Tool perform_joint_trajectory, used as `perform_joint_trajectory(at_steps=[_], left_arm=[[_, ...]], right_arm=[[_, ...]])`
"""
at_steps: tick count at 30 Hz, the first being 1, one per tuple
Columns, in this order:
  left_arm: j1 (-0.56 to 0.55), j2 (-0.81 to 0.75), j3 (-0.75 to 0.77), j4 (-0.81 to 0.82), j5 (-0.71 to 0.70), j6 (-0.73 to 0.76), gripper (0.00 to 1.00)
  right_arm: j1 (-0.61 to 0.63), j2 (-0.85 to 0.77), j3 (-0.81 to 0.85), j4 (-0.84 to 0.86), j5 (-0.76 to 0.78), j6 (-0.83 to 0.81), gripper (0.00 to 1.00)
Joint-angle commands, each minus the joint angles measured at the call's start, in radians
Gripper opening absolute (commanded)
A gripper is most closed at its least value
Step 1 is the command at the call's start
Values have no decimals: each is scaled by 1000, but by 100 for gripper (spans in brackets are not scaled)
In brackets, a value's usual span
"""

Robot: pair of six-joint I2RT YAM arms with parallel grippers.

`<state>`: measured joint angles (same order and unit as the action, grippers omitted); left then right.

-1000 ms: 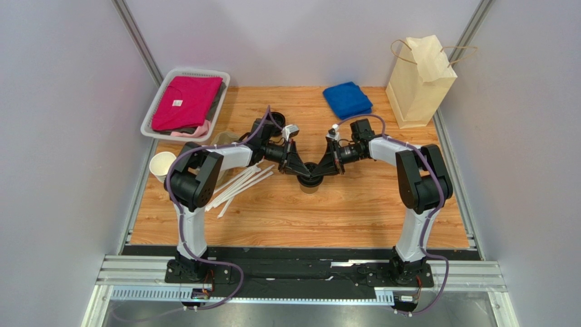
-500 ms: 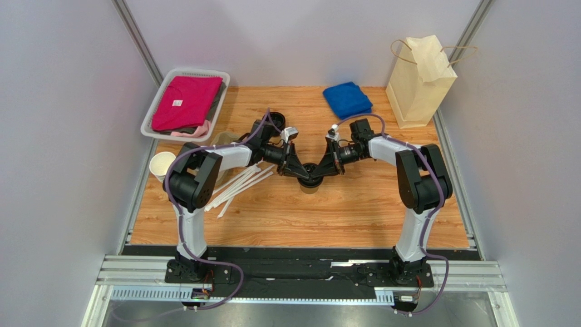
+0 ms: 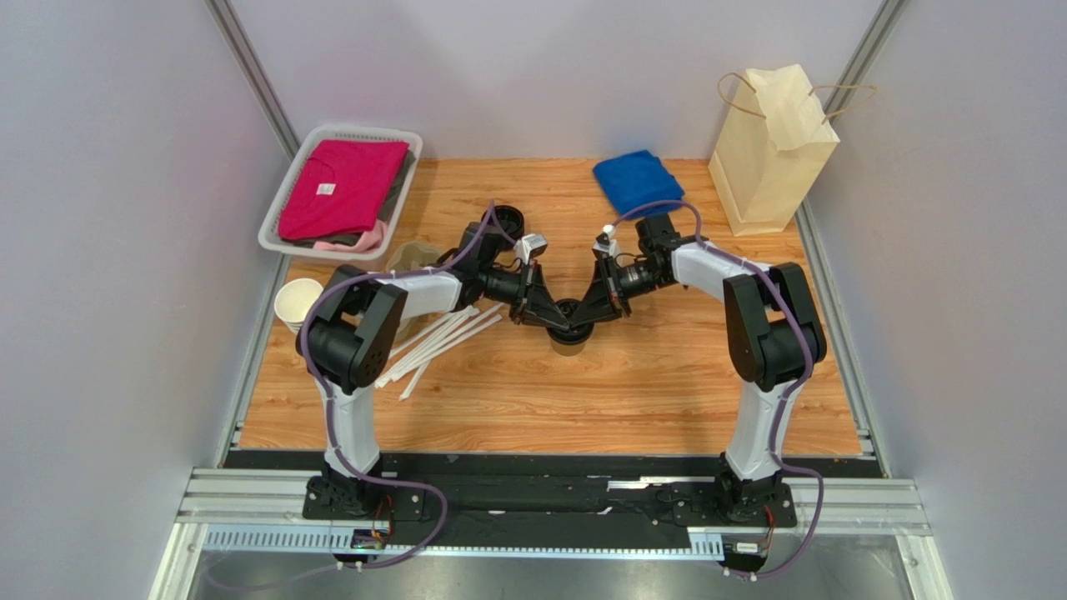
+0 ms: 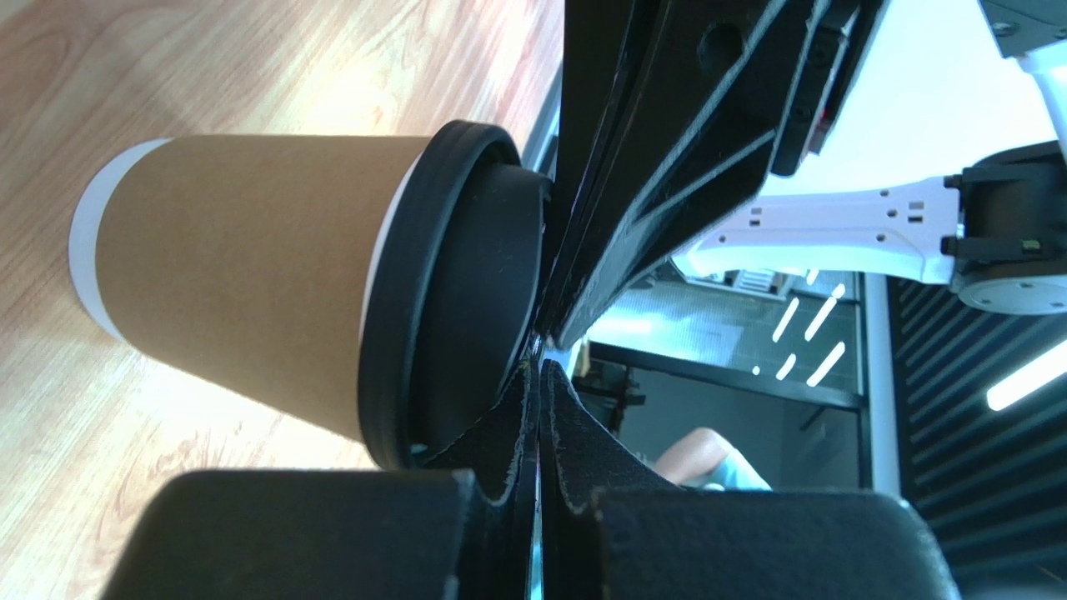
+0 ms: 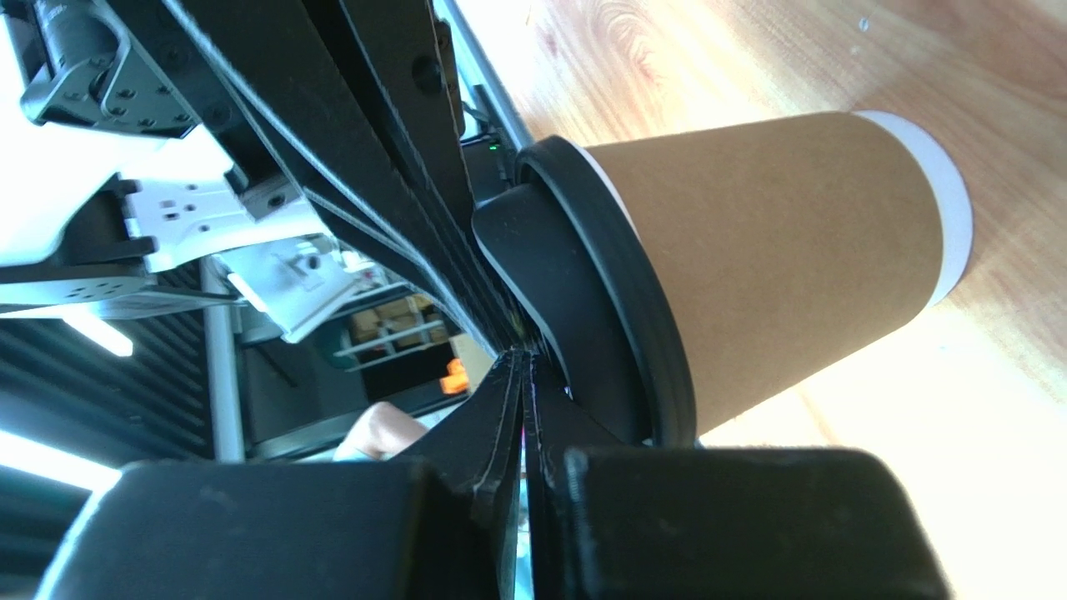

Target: Pack the takeout coffee

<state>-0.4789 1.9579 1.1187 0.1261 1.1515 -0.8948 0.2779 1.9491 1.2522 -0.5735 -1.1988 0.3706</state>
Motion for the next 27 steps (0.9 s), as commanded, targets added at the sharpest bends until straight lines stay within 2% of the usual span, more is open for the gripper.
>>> perform_joint_trajectory(at_steps=[1,5,9,16,22,27], left_arm=[[-27,-25,-56,55,-141,-9,0],[-27,-100,-74,70,-141,-27,0],[-10,-162,-68,64,-147,-30,0],[94,-209,-2,-66,-196,82,5],[126,-102,169,-292,-366,295,7],[106,18,257,-339,-386,306,7]], right_arm=[[26,1,50,-48,137,-93,7],[27,-7,91,-95,124,-137,9],[29,-25,145,-138,87,-173,17],[27,-140,159,-210,88,-222,29],[24,-206,98,-276,136,-252,31],[14,-234,20,-315,163,-274,30]])
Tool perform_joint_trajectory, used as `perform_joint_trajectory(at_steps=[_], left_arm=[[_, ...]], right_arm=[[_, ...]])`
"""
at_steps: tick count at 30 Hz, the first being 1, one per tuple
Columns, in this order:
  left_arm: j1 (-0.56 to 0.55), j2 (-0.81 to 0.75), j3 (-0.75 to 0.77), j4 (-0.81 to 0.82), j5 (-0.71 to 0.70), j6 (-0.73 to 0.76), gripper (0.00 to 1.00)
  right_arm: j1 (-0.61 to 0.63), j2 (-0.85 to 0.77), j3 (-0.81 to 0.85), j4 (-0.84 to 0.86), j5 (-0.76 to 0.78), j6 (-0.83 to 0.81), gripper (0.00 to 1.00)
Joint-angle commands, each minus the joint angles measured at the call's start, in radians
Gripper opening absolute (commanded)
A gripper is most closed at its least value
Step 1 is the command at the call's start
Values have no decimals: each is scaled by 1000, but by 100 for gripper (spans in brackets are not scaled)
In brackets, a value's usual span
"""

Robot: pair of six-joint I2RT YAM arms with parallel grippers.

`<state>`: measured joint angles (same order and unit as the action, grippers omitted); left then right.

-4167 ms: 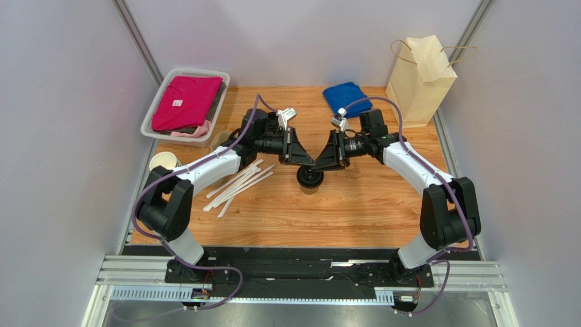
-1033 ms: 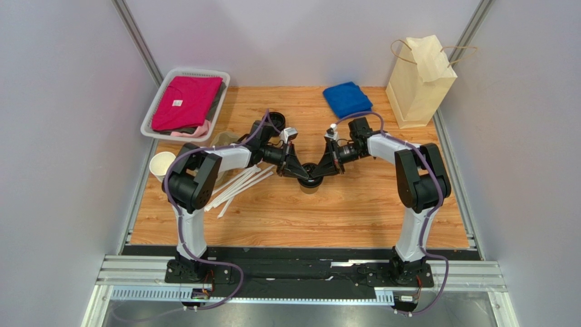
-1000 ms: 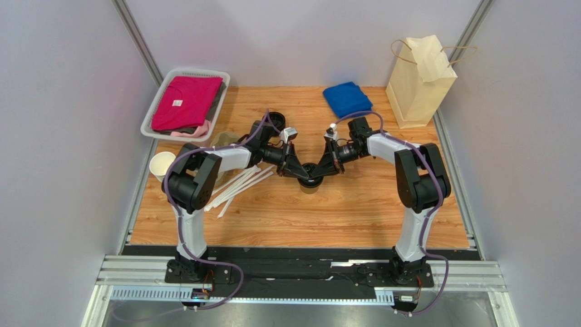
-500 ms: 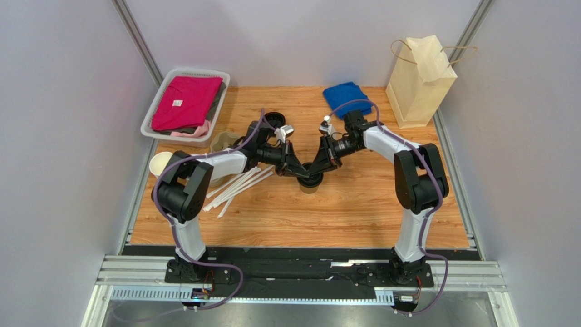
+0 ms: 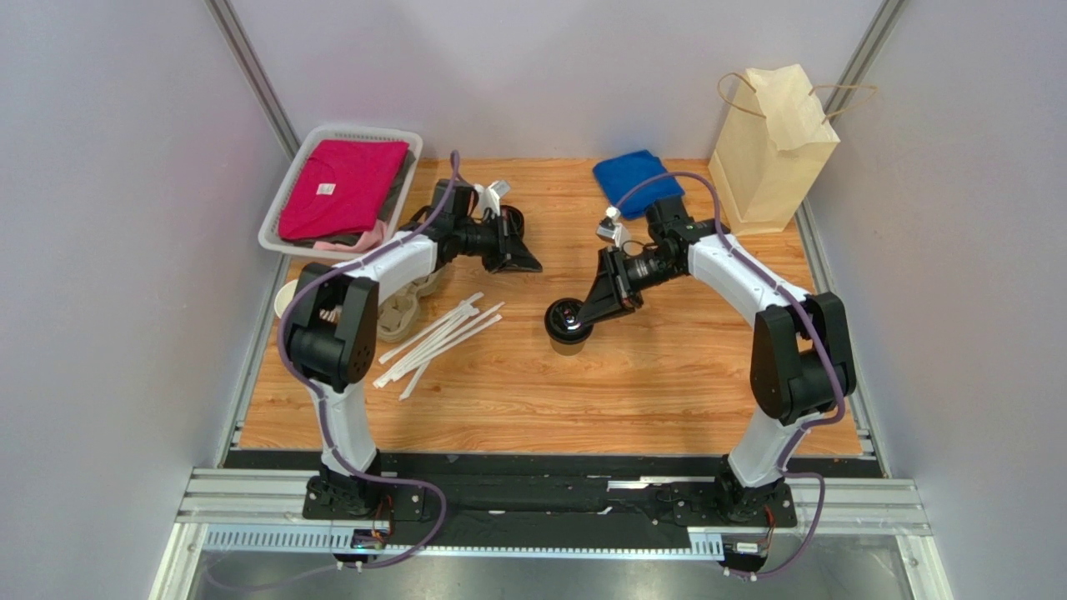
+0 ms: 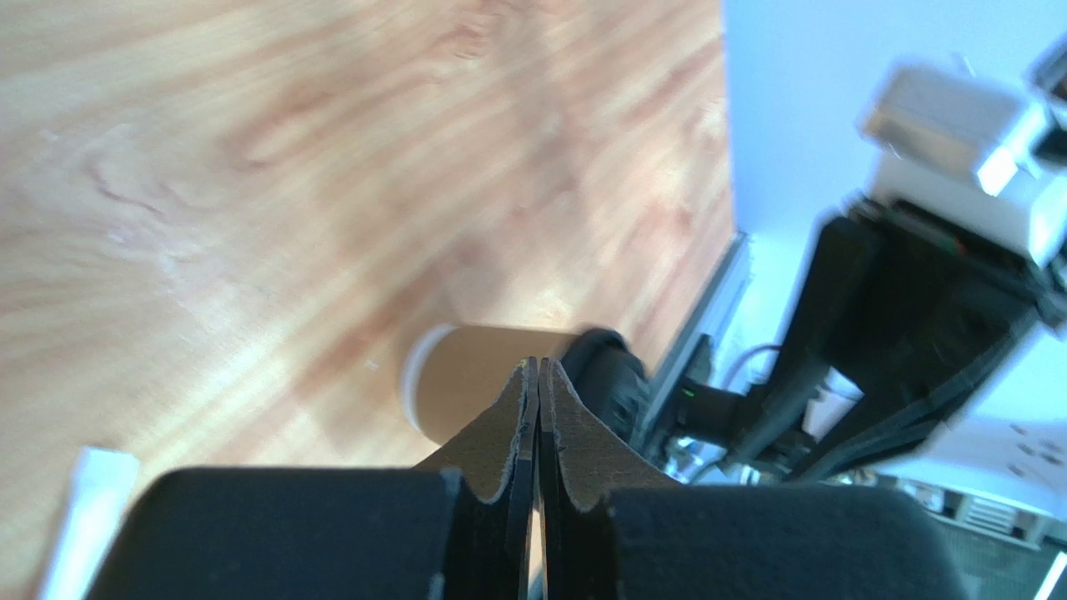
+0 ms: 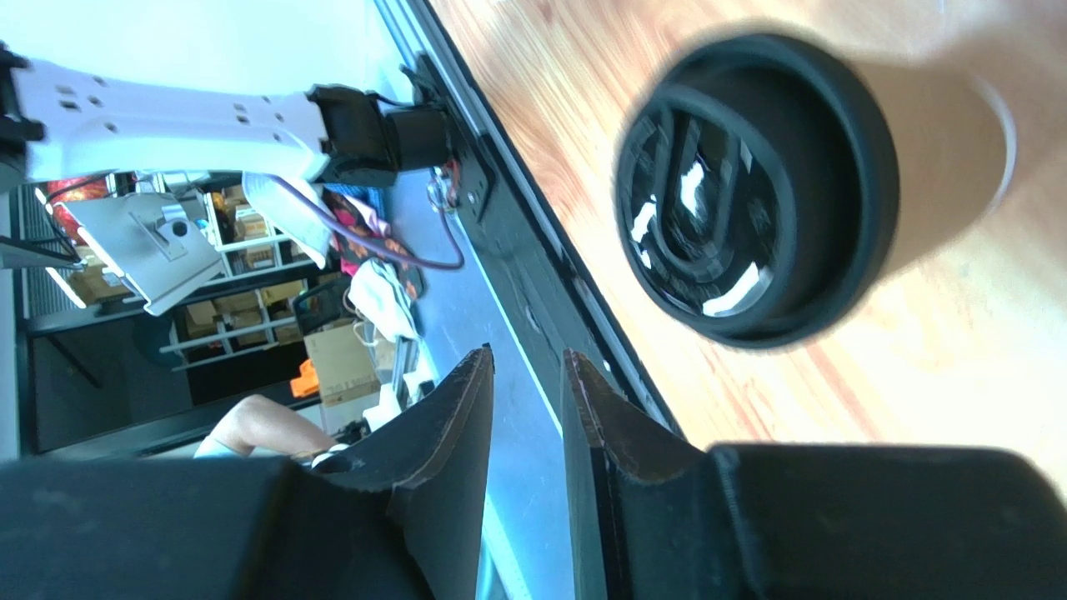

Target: Pack the takeout coffee

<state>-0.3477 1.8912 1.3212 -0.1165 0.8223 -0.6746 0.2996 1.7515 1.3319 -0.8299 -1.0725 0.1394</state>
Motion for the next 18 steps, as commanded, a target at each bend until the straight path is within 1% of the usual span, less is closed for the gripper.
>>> perform_joint_trajectory(at_steps=[1,4,9,12,18], left_arm=[[-31,110,67,-92,-63,90,7],[-57,158,87,-84,-72,98,7],[-97,187,70,-60,-57,93,6],[-106,177,36,-54,-49,95,5],[-108,103,-80,-43,-43,98,4]], right_arm=[[-13,-38,-75,-72,48,-56,29],[-20,-37,-112,-103,68,-83,28],[-20,-35,-158,-101,108,-101,28],[-25,8,-123,-101,134,-104,26],[-42,85,-34,-103,144,-95,24]])
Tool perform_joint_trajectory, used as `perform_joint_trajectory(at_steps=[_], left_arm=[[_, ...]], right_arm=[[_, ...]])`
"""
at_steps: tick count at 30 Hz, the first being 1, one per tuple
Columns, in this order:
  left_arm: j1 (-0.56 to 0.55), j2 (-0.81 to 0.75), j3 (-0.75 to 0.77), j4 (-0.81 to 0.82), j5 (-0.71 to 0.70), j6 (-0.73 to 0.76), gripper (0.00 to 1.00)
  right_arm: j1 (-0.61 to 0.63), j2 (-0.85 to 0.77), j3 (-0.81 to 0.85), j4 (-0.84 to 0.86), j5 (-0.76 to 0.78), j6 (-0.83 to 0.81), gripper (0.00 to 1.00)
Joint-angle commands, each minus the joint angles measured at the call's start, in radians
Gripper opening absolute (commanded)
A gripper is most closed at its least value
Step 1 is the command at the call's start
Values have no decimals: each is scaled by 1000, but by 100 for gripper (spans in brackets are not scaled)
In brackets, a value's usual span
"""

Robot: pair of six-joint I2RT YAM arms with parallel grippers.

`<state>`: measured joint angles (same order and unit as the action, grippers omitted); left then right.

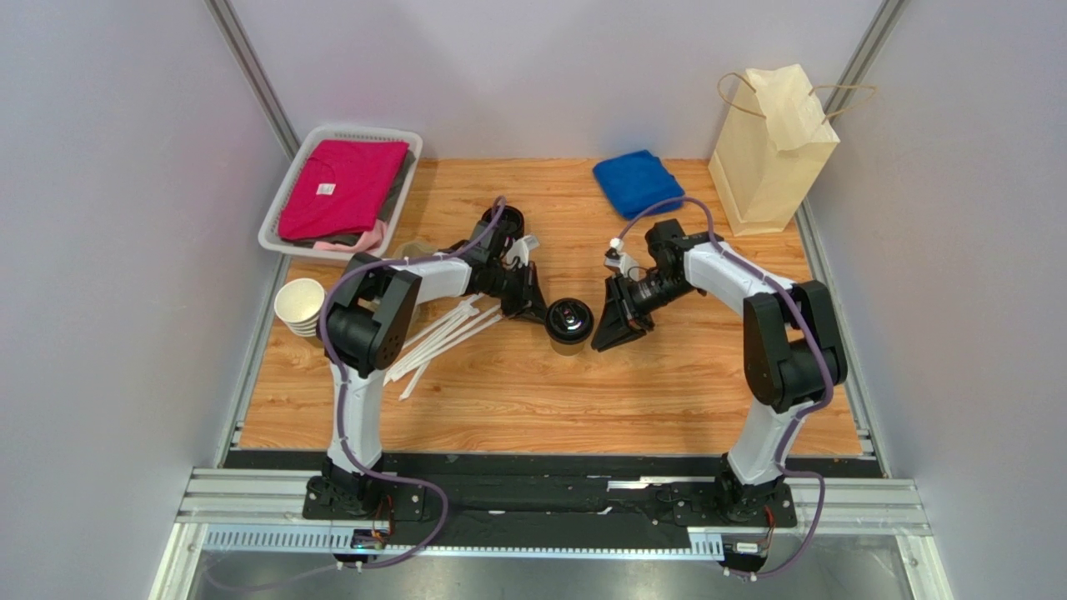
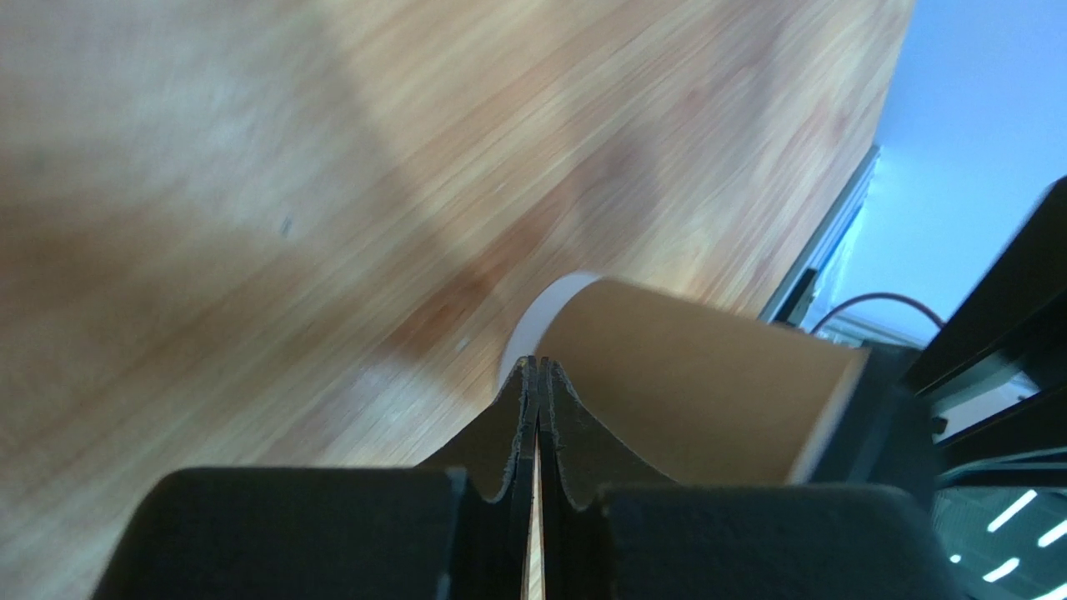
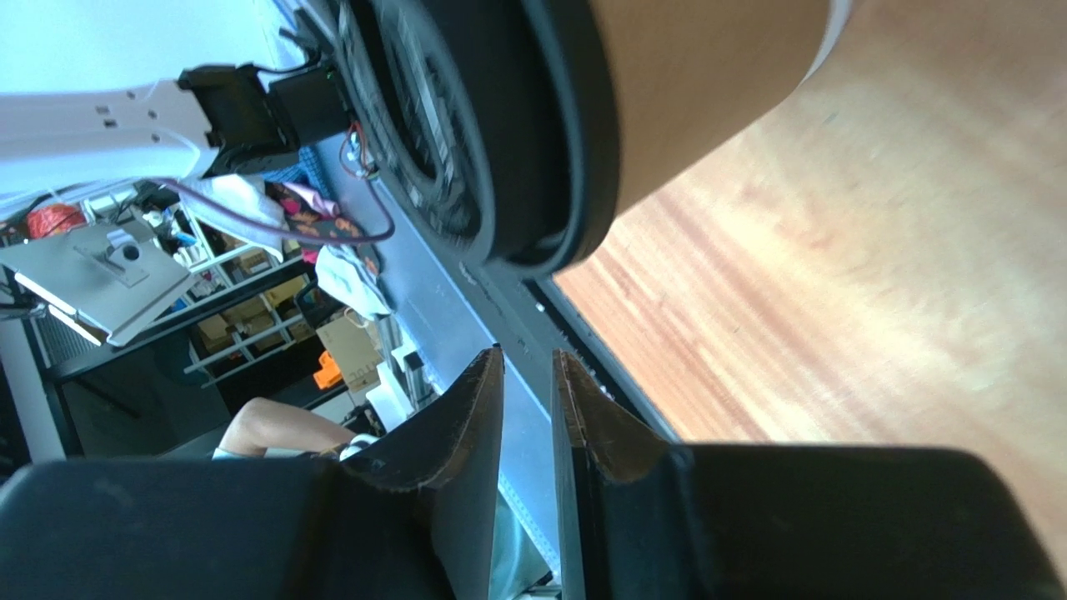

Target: Pack the takeout coffee

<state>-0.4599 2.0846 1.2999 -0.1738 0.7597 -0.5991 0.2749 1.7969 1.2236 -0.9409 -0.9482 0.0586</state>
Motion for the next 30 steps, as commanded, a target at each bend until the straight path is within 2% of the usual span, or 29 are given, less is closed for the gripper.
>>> perform_joint_trajectory(at_steps=[1,14,20,30], left_arm=[[3,-96,-85,19,23,19,4],[-42,-184,-189,54,33,-28,2],[-14,-193,-226,123,30,-76,1],[-120,-144,-218,247,26,-168,0]], right_arm=[[-20,44,91,8,20,-14,24],[-66,70,159,-38,15,-37,23],[-77,18,62,-56,22,-54,23],[-192,-68,-44,-90,40,-55,24]])
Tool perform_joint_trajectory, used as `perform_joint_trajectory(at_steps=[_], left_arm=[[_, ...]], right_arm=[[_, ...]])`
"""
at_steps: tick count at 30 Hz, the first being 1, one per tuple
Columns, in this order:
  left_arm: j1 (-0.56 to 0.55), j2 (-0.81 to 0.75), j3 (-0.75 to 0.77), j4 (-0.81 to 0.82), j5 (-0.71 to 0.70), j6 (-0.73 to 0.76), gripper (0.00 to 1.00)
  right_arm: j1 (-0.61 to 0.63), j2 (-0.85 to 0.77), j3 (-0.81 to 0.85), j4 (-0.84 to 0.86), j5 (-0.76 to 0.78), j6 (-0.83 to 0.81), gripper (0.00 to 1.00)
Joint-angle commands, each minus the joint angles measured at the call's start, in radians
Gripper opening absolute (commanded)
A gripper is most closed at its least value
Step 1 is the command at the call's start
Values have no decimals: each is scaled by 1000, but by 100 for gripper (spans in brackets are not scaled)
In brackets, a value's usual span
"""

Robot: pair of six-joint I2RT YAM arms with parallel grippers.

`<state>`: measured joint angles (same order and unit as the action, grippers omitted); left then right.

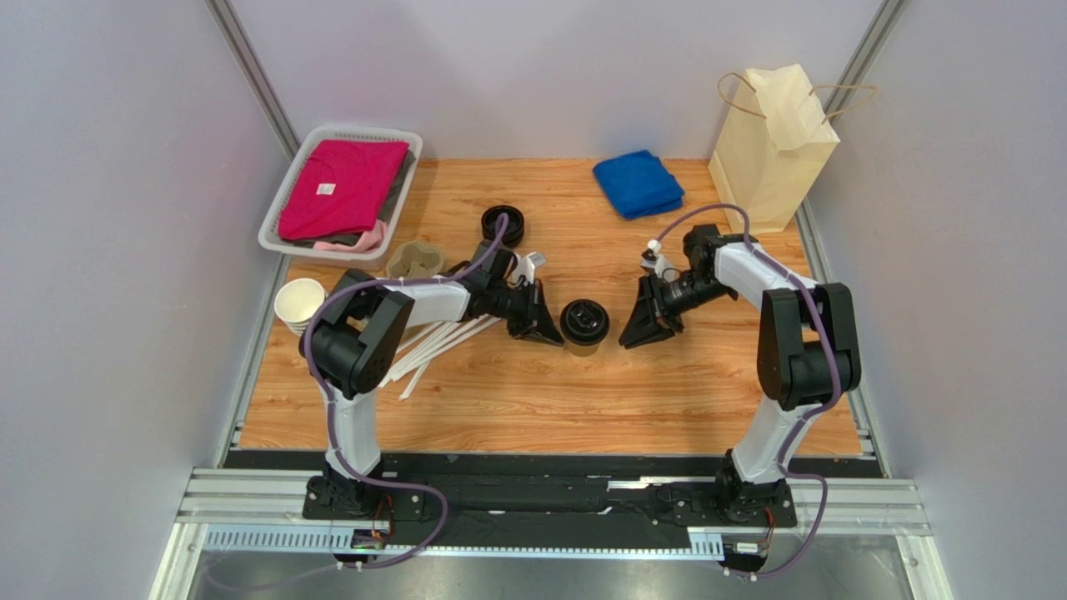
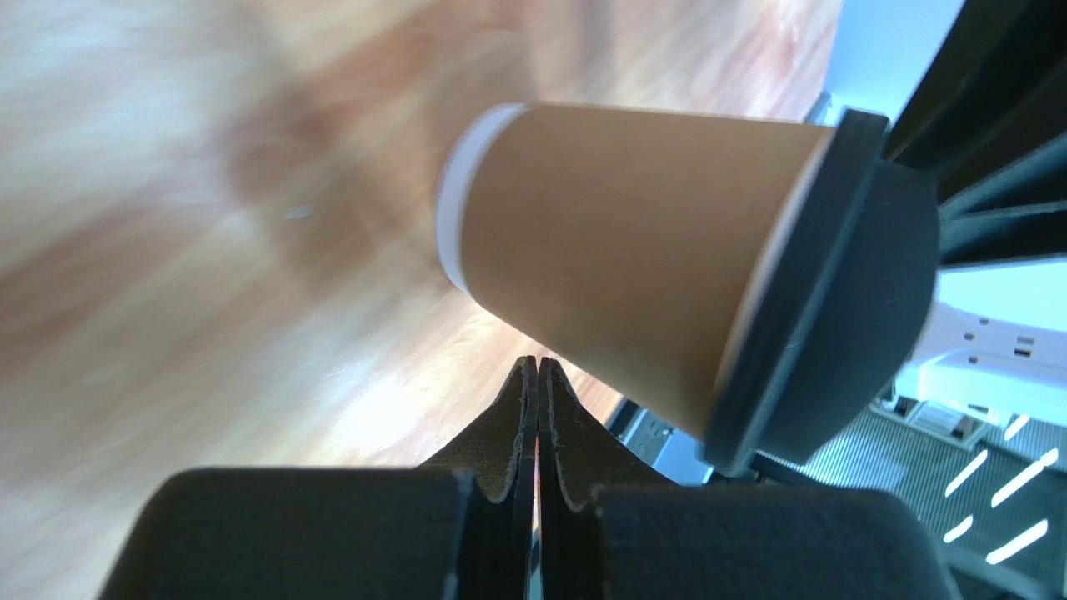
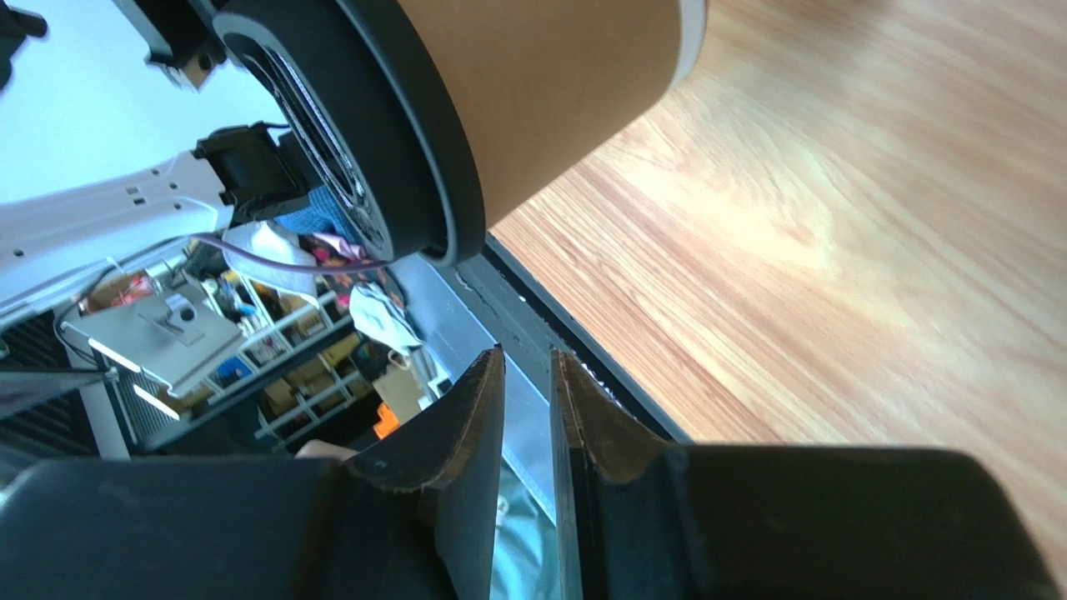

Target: Pack the takeout coffee

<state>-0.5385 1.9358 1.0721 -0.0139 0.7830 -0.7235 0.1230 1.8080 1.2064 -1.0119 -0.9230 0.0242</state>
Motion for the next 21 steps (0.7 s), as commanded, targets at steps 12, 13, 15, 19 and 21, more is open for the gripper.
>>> perform_joint_trajectory(at_steps=[12,13,15,19,21], left_arm=[[-124,5,12,97,13,-78,0],[-118,-9,2,80,15,-64,0],[-84,-62,-50,49,27,-37,0],[-6,-158,-132,-10,30,45,0],[28,-202,-146,-52,27,79,0]], right_arm=[[-114,-33,5,33,101,11,23],[-114,-10,22,45,102,14,23],[-114,20,56,77,102,20,23],[-114,124,172,131,90,17,24],[-114,164,220,160,81,17,24]])
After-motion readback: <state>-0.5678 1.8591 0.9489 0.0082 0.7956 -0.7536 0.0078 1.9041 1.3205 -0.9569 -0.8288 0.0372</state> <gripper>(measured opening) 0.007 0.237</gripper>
